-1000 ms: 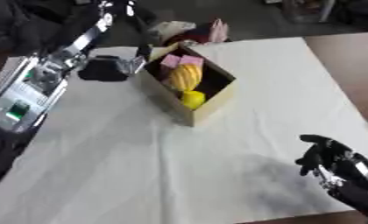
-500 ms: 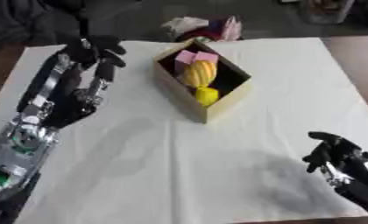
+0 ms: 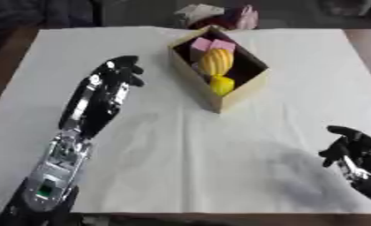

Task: Pick up objects on the table and place them in the box.

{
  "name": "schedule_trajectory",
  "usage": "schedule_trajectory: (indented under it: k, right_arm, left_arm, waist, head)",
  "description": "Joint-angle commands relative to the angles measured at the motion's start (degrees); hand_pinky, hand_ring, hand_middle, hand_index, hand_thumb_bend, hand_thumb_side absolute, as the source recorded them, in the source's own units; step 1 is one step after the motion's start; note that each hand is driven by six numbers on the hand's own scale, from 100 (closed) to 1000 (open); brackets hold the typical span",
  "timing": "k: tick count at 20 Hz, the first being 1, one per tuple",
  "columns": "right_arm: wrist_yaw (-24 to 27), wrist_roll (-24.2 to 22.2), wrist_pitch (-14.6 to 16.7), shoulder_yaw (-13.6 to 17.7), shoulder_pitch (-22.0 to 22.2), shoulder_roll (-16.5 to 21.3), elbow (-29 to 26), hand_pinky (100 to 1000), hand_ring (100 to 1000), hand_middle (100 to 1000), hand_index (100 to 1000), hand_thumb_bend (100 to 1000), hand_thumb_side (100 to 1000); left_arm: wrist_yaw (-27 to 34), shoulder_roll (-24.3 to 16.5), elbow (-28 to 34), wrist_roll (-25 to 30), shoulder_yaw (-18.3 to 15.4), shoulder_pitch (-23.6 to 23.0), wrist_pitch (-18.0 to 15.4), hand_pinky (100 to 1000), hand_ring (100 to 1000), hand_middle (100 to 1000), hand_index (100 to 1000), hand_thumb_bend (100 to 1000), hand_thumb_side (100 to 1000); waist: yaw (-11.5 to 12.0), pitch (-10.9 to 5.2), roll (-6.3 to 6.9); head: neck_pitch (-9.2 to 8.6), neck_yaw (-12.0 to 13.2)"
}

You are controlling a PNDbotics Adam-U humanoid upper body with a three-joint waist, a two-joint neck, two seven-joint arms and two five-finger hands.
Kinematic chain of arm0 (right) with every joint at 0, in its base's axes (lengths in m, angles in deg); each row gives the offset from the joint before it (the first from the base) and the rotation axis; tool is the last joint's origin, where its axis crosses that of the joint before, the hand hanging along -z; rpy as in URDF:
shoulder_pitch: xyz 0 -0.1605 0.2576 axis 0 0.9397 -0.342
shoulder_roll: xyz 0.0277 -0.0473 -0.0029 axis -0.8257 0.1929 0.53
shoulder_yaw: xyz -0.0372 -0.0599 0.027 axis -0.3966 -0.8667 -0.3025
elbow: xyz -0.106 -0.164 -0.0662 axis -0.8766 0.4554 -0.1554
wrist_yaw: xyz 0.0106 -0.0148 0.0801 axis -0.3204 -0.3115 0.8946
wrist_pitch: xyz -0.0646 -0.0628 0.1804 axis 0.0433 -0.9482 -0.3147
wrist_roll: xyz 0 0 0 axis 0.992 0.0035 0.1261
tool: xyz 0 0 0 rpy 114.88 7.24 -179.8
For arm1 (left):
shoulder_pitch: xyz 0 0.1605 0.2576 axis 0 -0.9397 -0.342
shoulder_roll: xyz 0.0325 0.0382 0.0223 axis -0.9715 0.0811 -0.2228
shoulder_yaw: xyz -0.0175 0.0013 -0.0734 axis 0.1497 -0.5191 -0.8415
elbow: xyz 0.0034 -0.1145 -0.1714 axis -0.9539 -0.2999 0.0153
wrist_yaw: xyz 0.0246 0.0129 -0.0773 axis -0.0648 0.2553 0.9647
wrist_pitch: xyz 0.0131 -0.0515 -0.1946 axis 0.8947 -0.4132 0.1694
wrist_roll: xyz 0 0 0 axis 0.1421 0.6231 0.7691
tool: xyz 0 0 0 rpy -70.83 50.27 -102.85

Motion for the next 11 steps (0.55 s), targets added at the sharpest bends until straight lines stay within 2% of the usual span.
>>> schedule_trajectory:
  k: [1, 11]
  right_arm:
    - [0.3, 0.3, -0.1, 0.4, -0.4, 0.3, -1.4, 691, 461, 479, 838, 100, 385]
    - [0.3, 0.2, -0.2, 0.3, -0.6, 0.2, -1.5, 691, 461, 479, 838, 100, 381]
  left_arm:
    - [-0.1, 0.6, -0.7, 0.0, 0.6, 0.6, 0.4, 727, 602, 636, 823, 100, 743]
    - [0.1, 1.3, -1.4, 0.1, 1.1, 0.8, 0.2, 726, 600, 634, 823, 100, 743]
  waist:
    - [-0.1, -0.51, 0.06]
    - [0.0, -0.45, -0.07]
  head:
    - [0.63, 0.2]
    - [0.66, -0.2]
